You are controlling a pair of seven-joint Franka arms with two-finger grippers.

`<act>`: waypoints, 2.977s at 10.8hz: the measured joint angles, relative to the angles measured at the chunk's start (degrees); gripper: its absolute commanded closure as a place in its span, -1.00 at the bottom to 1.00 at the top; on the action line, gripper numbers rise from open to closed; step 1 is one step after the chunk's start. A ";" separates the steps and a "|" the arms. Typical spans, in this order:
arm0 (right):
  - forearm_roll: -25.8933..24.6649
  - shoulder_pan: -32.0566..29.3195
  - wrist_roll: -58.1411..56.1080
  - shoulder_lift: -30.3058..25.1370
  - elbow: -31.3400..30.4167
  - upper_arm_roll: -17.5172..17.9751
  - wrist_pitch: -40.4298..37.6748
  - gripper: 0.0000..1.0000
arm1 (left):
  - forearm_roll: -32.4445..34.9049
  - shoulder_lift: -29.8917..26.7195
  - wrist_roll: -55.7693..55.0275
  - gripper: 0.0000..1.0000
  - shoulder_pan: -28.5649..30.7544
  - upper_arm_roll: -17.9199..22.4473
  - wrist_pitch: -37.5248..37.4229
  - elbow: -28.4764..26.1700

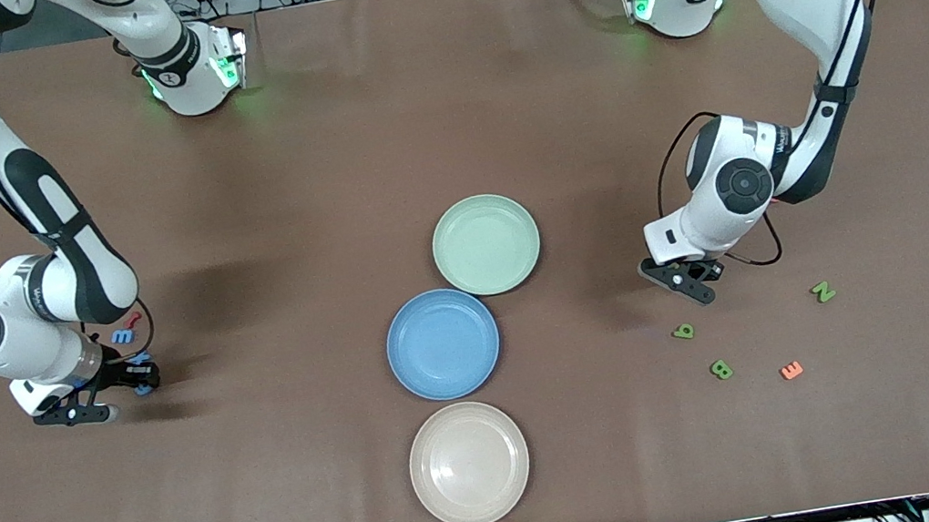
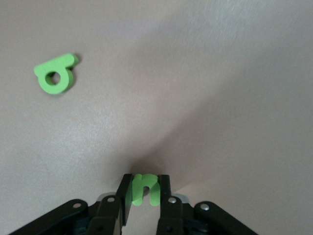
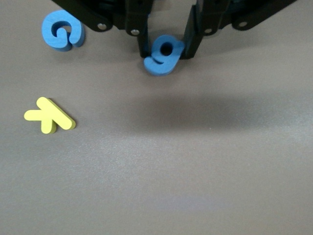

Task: Sort letters by color into matching plates
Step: 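Drop the green n onto the green plate while the right gripper lifts the 6, then release the blue 6 onto the blue plate while the left gripper returns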

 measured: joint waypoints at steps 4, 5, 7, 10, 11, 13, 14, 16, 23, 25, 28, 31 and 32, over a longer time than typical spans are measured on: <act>-0.04 -0.07 -0.04 -0.03 0.01 -0.02 -0.05 0.46 | -0.52 -3.35 -11.49 1.00 0.06 -5.40 0.32 0.55; -0.04 -0.07 -0.04 -0.03 0.01 -0.02 -0.05 0.46 | -0.56 -4.26 -15.48 1.00 0.06 -7.39 -0.12 0.55; -0.04 -0.08 -0.05 -0.03 0.01 -0.01 -0.03 0.59 | -0.66 -5.27 -24.48 1.00 -0.15 -11.78 -1.06 0.75; -0.04 -0.08 -0.05 -0.03 -0.02 -0.01 0.03 0.68 | -0.69 -5.31 -38.08 1.00 -3.95 -15.87 -1.29 1.25; -0.04 -0.08 -0.05 -0.03 -0.02 -0.01 0.04 0.69 | -0.69 -5.29 -41.84 1.00 -6.24 -15.96 -1.30 1.54; -0.04 -0.08 -0.05 -0.03 -0.02 -0.01 0.04 0.71 | -0.69 -4.93 -47.83 1.00 -9.93 -15.96 -1.39 2.50; -0.04 -0.09 -0.05 -0.03 -0.02 0.00 0.04 0.73 | -0.69 -4.60 -49.66 0.96 -10.95 -15.95 -1.45 2.95; -0.04 -0.08 -0.05 -0.02 0.07 0.17 0.70 0.74 | -0.69 -3.98 -50.99 -0.99 -11.30 -15.87 -1.54 3.50; 0.05 0.89 -0.01 -1.30 3.32 1.41 -5.06 0.75 | 1.78 -3.20 -51.26 -1.00 -11.04 -13.18 -1.66 4.24; 0.20 3.10 1.61 -3.32 4.76 1.63 -10.55 0.75 | 5.15 -2.97 -51.07 -1.00 -10.67 -8.34 -1.66 5.64; 5.00 8.67 7.23 -5.85 5.57 1.80 -13.96 0.75 | 6.07 0.03 -49.78 -1.00 -10.27 -1.96 -1.70 9.40; 8.74 15.55 14.87 -6.15 6.90 1.95 -13.95 0.75 | 5.93 2.51 -55.65 -1.00 -6.81 0.92 -1.75 11.42; 9.08 18.01 17.45 -6.16 7.61 2.00 -13.95 0.75 | 5.91 3.11 -60.61 -1.00 -5.35 0.97 -1.75 11.46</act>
